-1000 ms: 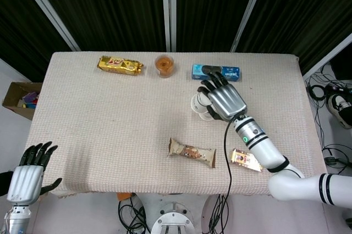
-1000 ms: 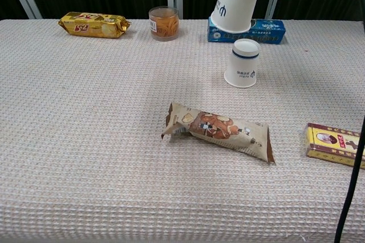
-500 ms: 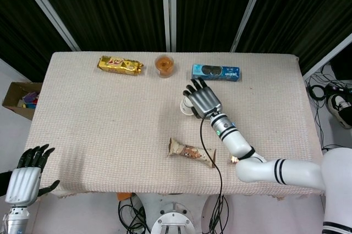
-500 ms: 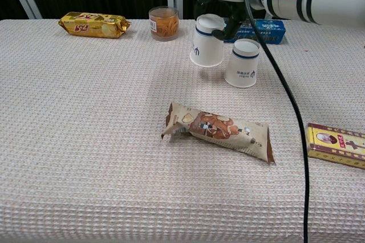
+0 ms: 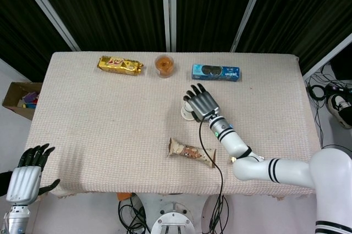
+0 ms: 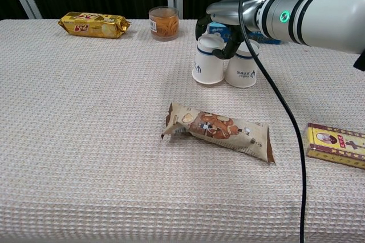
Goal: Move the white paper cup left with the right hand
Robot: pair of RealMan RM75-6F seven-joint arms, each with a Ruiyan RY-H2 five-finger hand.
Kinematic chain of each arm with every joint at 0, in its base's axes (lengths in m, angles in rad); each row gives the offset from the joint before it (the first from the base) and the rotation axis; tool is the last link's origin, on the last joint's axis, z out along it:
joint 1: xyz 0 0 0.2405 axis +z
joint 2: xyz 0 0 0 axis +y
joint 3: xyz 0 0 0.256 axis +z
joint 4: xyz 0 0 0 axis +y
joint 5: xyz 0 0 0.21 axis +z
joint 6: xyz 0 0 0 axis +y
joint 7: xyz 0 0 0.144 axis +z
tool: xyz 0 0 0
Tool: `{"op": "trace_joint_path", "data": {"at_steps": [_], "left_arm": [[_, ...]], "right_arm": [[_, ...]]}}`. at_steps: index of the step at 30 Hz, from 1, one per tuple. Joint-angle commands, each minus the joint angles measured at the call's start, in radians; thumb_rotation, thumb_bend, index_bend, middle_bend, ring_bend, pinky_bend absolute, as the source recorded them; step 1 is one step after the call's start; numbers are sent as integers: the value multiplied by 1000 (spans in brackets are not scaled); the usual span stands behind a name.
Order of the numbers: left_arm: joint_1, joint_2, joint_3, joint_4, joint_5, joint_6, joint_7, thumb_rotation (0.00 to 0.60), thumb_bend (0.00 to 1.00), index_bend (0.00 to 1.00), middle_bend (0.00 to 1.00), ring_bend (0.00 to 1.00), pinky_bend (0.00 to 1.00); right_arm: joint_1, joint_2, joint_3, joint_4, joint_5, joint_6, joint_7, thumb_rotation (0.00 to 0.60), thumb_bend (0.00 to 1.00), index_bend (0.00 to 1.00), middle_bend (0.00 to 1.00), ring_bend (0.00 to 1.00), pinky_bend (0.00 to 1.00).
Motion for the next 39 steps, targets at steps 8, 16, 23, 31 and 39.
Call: {"op": "trace_joint_path", "data": {"at_steps": [8,16,23,31,39], "left_arm": [[3,-9,3,4,2,3,-4,600,121,173,100,84,120],[4,-8,2,10,10,13,-11,600,121,173,101,84,120],[1,2,-7,24,13,23,-14,600,121,173,101,85,119],[-4,10,-24,16,5,33,-10,600,121,173,101,85,120],[-1,18,-19,-10,10,35,13,600,121,173,101,85,120]], "right_arm": [[13,26,-23,-35,62,-4,-51,600,431,93,123,0,0],[-33,125,-18,-160,18,67,-15,600,430,18,97,0,0],[-281,388,-114,-393,-280,297,161,600,430,17,91,0,0],[-670,556,-305,-371,-660,661,473,600,397,15,50,0,0],[-931,467,-360,-121,-788,850,744,600,394,7,41,0,0]]}}
